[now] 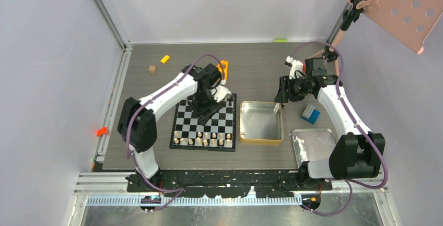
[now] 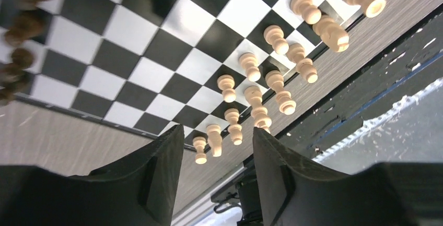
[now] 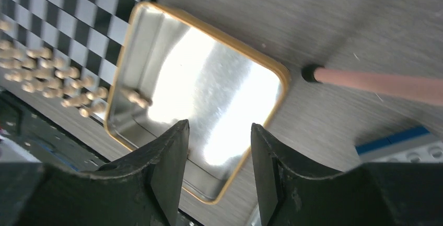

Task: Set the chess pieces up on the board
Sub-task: Place the chess piece on the chessboard, then adjust the storage box at the center of the board.

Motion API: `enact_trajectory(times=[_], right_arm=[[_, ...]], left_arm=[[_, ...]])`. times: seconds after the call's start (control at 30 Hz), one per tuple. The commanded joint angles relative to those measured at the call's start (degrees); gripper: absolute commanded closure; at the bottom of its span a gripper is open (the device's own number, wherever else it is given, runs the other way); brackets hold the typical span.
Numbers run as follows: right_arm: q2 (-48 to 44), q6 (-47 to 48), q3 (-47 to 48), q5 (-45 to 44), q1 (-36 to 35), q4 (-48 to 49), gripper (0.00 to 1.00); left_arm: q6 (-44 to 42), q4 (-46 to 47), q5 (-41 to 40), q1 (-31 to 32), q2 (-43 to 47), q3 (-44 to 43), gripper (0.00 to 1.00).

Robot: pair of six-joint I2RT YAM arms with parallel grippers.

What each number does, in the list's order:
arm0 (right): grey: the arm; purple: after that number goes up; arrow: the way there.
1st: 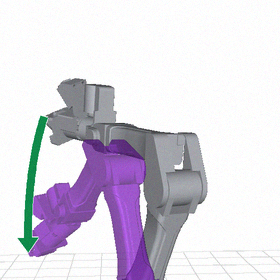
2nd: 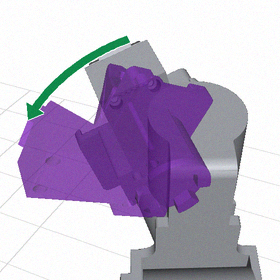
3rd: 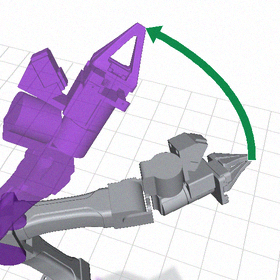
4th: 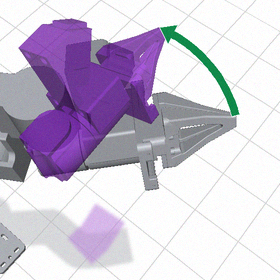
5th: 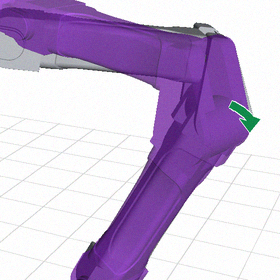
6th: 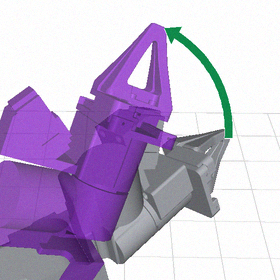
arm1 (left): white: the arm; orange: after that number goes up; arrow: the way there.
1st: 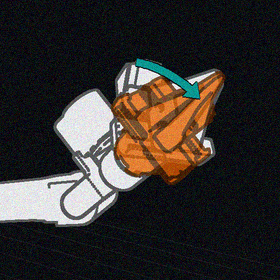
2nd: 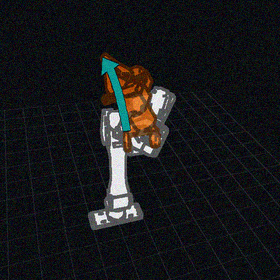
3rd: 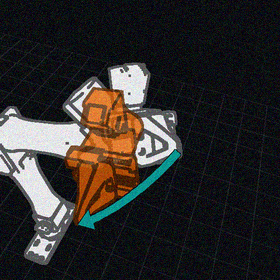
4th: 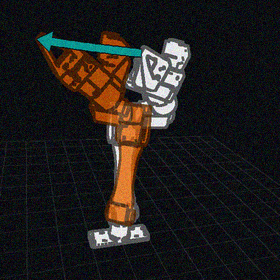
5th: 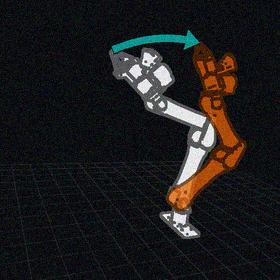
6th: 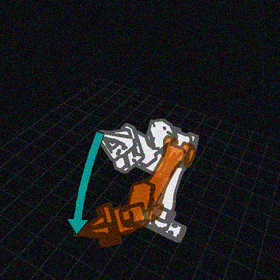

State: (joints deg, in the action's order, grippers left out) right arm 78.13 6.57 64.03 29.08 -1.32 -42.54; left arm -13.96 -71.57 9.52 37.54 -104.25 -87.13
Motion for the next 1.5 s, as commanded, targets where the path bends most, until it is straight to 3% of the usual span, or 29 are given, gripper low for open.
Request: enact_trajectory(times=[0.0, 0.23, 0.43, 0.77, 1.0, 1.47], right_arm=[[-0.87, 8.66, -1.49, -8.60, -0.18, -6.64, 0.46], [4.53, 12.82, -7.65, -14.75, -3.28, -5.48, 0.49], [10.40, 13.61, -7.23, -16.64, -7.49, -4.86, 0.54], [13.14, 19.10, -2.43, -23.73, -8.35, -7.11, 0.76], [16.00, 25.54, 2.91, -21.61, -9.30, -10.63, 0.86], [23.12, 49.14, 8.81, -24.69, -18.89, -7.97, 0.95]], left_arm=[[-2.19, 2.16, -1.89, -1.69, 5.75, -3.83, 0.44], [-3.16, 4.79, -3.10, -2.25, 6.92, -5.95, 0.38], [-3.70, 3.81, -2.90, -2.25, 5.18, -8.69, 0.37], [-4.30, 4.21, -3.14, -2.24, 4.68, -8.94, 0.37], [-5.30, 5.44, -3.66, -2.23, 4.43, -8.62, 0.36], [-4.33, 7.94, -0.62, -6.94, 3.98, -8.92, 0.36]])
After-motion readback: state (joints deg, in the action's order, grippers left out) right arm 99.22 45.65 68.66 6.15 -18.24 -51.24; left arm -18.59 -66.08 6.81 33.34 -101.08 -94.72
